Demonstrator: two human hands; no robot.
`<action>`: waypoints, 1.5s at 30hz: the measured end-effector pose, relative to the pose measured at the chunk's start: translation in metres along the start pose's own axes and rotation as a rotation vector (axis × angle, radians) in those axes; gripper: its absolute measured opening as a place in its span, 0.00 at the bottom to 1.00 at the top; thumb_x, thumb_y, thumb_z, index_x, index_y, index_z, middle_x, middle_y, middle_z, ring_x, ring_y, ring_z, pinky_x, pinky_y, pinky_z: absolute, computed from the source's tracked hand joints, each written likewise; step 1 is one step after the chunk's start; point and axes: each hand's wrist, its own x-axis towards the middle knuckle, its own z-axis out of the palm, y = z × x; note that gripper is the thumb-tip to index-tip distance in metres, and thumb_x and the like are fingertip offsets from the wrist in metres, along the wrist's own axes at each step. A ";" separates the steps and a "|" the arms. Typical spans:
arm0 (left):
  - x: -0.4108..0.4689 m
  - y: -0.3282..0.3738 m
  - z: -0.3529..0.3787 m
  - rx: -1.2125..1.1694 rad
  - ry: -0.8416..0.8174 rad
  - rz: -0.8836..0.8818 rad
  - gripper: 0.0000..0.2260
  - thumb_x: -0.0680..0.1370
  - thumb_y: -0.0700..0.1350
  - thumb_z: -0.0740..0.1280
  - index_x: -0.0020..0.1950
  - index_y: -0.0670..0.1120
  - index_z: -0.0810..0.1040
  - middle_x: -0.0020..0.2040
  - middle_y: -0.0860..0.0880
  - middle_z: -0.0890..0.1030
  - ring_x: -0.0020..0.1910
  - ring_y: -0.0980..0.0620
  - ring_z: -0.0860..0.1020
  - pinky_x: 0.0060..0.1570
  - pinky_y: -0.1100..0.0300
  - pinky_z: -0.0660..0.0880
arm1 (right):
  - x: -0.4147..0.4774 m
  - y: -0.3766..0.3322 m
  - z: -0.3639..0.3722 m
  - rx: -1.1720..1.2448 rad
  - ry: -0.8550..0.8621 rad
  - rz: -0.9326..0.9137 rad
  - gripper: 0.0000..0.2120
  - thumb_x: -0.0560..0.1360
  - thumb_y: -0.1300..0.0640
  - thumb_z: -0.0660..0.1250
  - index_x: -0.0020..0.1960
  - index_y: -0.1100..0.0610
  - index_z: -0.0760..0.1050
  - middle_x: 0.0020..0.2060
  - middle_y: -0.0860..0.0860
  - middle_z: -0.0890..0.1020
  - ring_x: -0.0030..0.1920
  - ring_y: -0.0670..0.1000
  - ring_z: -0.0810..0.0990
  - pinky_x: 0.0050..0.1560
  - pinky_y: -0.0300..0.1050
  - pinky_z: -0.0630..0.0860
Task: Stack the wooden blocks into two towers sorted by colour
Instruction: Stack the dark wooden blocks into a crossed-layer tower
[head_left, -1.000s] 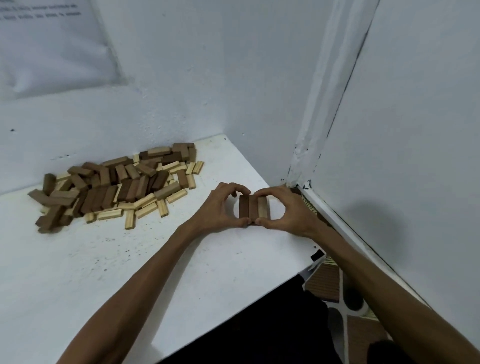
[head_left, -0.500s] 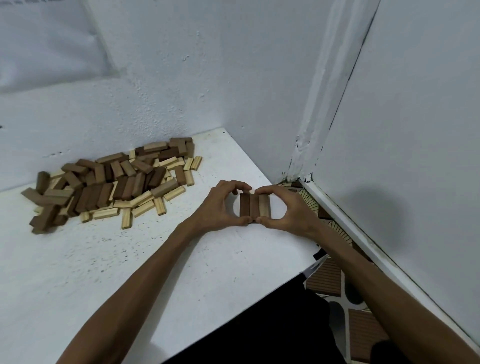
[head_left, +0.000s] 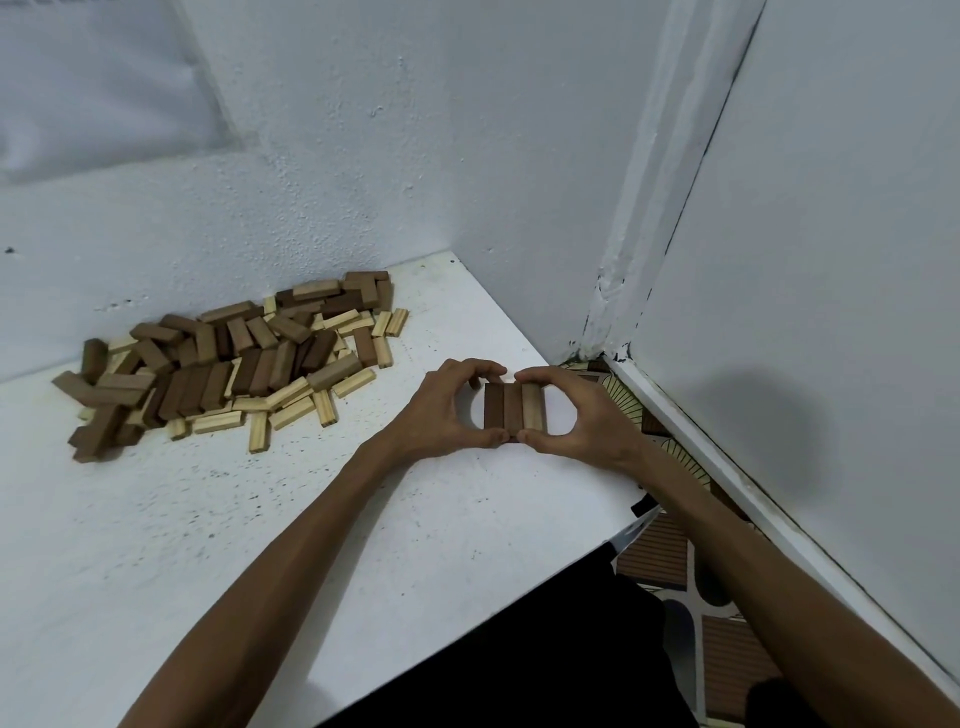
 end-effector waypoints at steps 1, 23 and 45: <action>0.000 0.000 0.000 0.002 -0.002 -0.004 0.35 0.65 0.57 0.81 0.70 0.53 0.75 0.62 0.60 0.78 0.61 0.57 0.74 0.62 0.54 0.73 | 0.000 0.000 0.000 -0.001 0.001 0.002 0.32 0.70 0.53 0.82 0.70 0.53 0.75 0.64 0.42 0.80 0.67 0.47 0.78 0.68 0.50 0.75; -0.008 -0.005 -0.005 -0.077 -0.002 -0.050 0.39 0.66 0.52 0.86 0.73 0.55 0.72 0.64 0.61 0.82 0.68 0.58 0.75 0.68 0.58 0.70 | -0.002 0.000 0.000 0.032 -0.074 0.050 0.42 0.67 0.47 0.84 0.76 0.49 0.69 0.65 0.43 0.80 0.70 0.45 0.76 0.72 0.50 0.72; -0.008 -0.004 -0.002 -0.072 0.049 -0.030 0.37 0.65 0.51 0.86 0.71 0.55 0.75 0.61 0.58 0.83 0.66 0.56 0.78 0.69 0.53 0.72 | -0.002 -0.001 -0.001 0.020 -0.063 0.061 0.39 0.68 0.48 0.83 0.75 0.48 0.70 0.65 0.43 0.80 0.70 0.45 0.76 0.72 0.51 0.73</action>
